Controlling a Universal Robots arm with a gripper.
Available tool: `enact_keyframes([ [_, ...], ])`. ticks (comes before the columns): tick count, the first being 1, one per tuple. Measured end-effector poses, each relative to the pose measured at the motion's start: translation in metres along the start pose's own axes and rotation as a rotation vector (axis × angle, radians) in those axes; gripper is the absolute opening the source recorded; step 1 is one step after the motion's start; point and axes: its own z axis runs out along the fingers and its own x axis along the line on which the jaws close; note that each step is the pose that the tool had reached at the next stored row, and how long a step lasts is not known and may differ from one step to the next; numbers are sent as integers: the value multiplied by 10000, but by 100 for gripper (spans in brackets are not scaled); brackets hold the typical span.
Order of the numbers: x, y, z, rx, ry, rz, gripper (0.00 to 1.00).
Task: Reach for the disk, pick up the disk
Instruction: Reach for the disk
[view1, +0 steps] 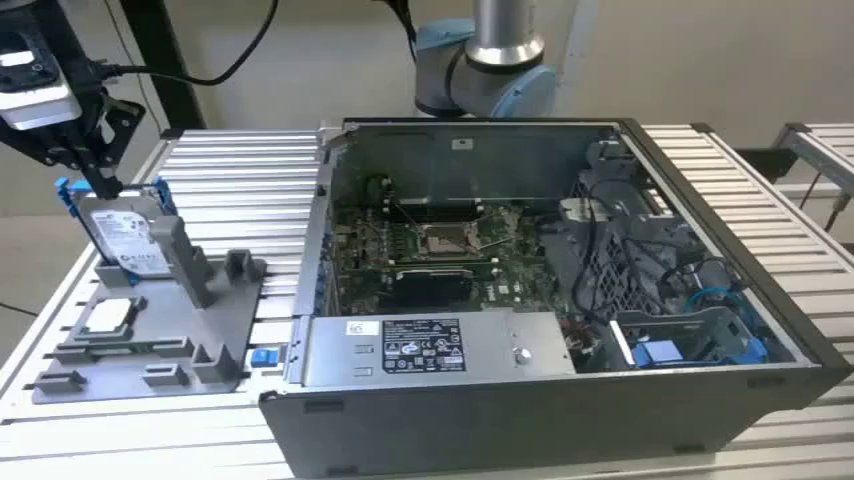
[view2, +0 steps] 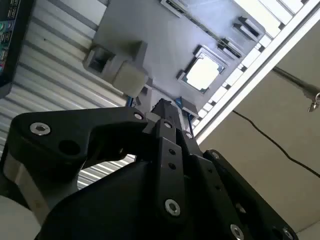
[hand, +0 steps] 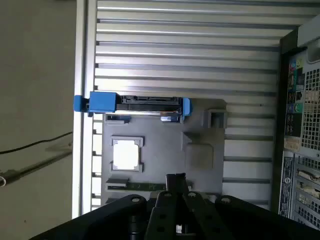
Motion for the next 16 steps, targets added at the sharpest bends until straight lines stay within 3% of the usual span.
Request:
enact_keyframes([
  [13, 0, 0, 0, 0, 0, 0, 0],
  [16, 0, 36, 1, 1, 0, 1, 0],
])
